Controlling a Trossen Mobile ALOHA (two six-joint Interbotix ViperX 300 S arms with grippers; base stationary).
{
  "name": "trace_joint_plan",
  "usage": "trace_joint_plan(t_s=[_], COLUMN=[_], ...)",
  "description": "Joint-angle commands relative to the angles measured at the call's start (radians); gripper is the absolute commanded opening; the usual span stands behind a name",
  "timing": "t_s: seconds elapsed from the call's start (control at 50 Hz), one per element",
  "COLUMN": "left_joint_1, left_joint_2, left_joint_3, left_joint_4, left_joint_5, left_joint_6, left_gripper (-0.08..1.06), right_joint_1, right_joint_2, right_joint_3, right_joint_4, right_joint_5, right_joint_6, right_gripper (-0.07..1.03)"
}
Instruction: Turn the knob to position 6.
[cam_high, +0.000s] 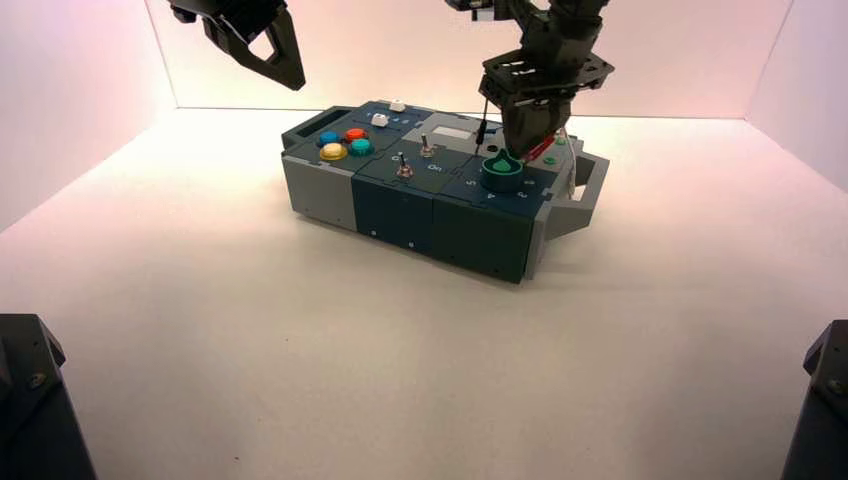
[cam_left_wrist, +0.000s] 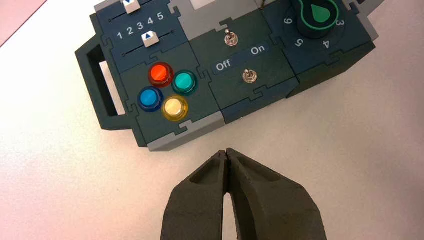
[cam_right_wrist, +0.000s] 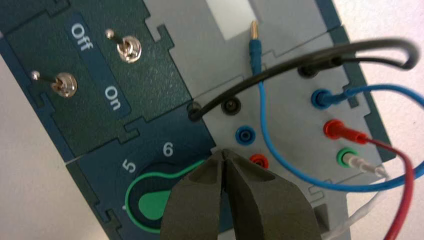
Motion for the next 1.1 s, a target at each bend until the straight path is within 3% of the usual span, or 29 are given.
trace_joint_plan(t_s=[0.02,0.32,0.8,1.1], left_joint_1=[-0.003,-0.003,-0.003,-0.002], left_joint_2=[-0.008,-0.008,-0.008,-0.006], left_joint_3=[-0.012,-0.012,-0.012,-0.012], left_joint_4=[0.002,0.0,0.002,0.002], left_joint_5=[-0.008,-0.008,-0.006,-0.006], left_joint_6=[0.005,0.005,0.005,0.005], left_gripper=[-0.03,-0.03,-0.03,-0.03], right_joint_1=[0.005,0.006,0.041,0.046], right_joint_2=[-0.025,-0.028,-0.017,-0.017], right_joint_3=[-0.025,-0.034,-0.061,-0.063], right_joint_4=[-0.014,-0.037,0.018,0.02], right_joint_5=[0.029,0.071,0.094,0.095], right_joint_6=[0.006,0.009,0.009,0.009], right_gripper=[-0.02,-0.02,-0.02,-0.02])
